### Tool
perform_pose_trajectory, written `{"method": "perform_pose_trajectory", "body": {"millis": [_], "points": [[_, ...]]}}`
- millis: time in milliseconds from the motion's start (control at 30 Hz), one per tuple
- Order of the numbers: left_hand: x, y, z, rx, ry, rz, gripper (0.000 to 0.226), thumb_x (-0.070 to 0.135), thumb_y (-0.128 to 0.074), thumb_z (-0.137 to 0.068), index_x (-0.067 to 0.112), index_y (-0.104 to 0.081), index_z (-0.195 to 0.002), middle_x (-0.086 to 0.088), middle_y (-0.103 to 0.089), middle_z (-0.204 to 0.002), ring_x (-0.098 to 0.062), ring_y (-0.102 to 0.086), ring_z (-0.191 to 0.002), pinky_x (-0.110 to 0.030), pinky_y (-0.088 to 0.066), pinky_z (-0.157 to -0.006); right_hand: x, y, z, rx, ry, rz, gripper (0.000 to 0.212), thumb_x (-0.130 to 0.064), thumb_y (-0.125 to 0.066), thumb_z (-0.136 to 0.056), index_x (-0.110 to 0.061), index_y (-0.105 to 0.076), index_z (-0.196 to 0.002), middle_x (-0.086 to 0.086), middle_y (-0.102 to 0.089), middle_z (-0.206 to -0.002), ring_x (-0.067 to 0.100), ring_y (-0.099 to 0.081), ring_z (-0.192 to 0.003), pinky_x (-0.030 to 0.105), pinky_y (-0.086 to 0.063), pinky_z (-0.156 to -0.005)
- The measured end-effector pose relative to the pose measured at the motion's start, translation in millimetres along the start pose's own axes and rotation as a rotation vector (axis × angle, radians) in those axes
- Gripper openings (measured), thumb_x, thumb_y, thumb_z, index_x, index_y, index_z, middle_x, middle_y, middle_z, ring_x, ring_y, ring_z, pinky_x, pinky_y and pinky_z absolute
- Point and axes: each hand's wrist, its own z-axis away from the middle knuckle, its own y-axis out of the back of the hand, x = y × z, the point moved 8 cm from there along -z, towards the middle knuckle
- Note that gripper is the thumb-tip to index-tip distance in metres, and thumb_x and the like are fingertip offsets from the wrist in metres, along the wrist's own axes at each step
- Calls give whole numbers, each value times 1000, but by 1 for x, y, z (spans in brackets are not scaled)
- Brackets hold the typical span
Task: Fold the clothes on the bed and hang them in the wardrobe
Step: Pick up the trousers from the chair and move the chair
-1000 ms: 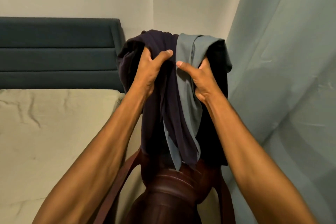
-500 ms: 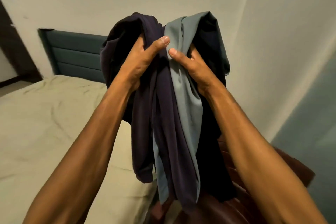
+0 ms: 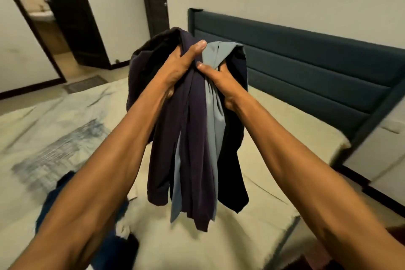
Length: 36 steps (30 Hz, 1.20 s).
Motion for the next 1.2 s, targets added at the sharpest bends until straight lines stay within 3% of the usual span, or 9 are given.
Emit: {"method": "perform_pose_trajectory", "body": {"millis": [200, 333, 433, 500, 667, 767, 967, 1067, 1200], "points": [[-66, 156, 8, 243, 128, 16, 104, 72, -78, -66, 23, -40, -149, -1, -55, -143, -13, -59, -124, -38, -50, -104, 58, -140, -62, -105, -122, -74, 77, -33, -75, -88, -20, -34, -152, 4, -63, -133, 18, -66, -114, 39, -54, -99], [-164, 234, 59, 386, 351, 141, 110, 68, -83, -63, 24, -36, -152, -6, -60, -138, -20, -66, -115, -41, -56, -95, 145, -212, -67, -198, -303, -90, 61, -35, -74, -88, -17, -50, -141, 6, -70, -122, 20, -70, -107, 40, -57, -94], [-263, 248, 130, 405, 579, 282, 74, 49, -77, -83, 15, -50, -144, -13, -68, -126, -23, -71, -105, -39, -59, -87, 249, -245, -31, -322, -559, -72, 50, -39, -69, -92, -13, -59, -134, 9, -72, -118, 22, -70, -104, 35, -58, -90], [-334, 247, 192, 429, 745, 319, 60, 37, -72, -90, 16, -52, -143, -11, -64, -132, -23, -67, -113, -40, -53, -99, 327, -250, 3, -304, -700, -4, 53, -36, -67, -94, -11, -55, -139, 8, -68, -125, 20, -67, -108, 32, -55, -91], [-451, 244, 332, 363, 1091, 9, 106, 32, -76, -88, 16, 0, -160, -8, -30, -160, -28, -39, -141, -40, -38, -113, 460, -244, 93, -500, -875, 417, 91, -31, -75, -88, -13, -19, -157, 6, -39, -155, 28, -45, -136, 40, -43, -109], [-483, 227, 377, 219, 1216, -116, 108, 36, -75, -88, 11, 1, -159, -11, -23, -163, -30, -30, -146, -40, -31, -118, 490, -238, 133, -666, -949, 651, 92, -29, -70, -91, -9, -11, -158, 14, -35, -156, 33, -41, -139, 40, -39, -113], [-479, 216, 389, 301, 1201, -437, 110, 49, -75, -82, 8, -7, -158, -21, -21, -158, -42, -37, -138, -48, -39, -109, 504, -230, 167, -816, -917, 818, 100, -29, -66, -92, -13, 7, -159, 19, -35, -155, 37, -42, -138, 38, -38, -112], [-439, 216, 377, 486, 1060, -738, 103, 52, -72, -83, 8, -13, -156, -19, -17, -158, -44, -39, -134, -56, -41, -103, 498, -229, 167, -828, -864, 836, 95, -31, -67, -92, -14, -2, -159, 17, -40, -153, 35, -46, -135, 38, -41, -110], [-405, 205, 361, 539, 861, -963, 90, 49, -75, -80, 9, -31, -148, -20, -30, -152, -44, -42, -128, -62, -41, -96, 480, -212, 161, -756, -739, 890, 92, -33, -65, -93, -17, -4, -159, 16, -39, -154, 34, -46, -135, 38, -41, -109]]}}
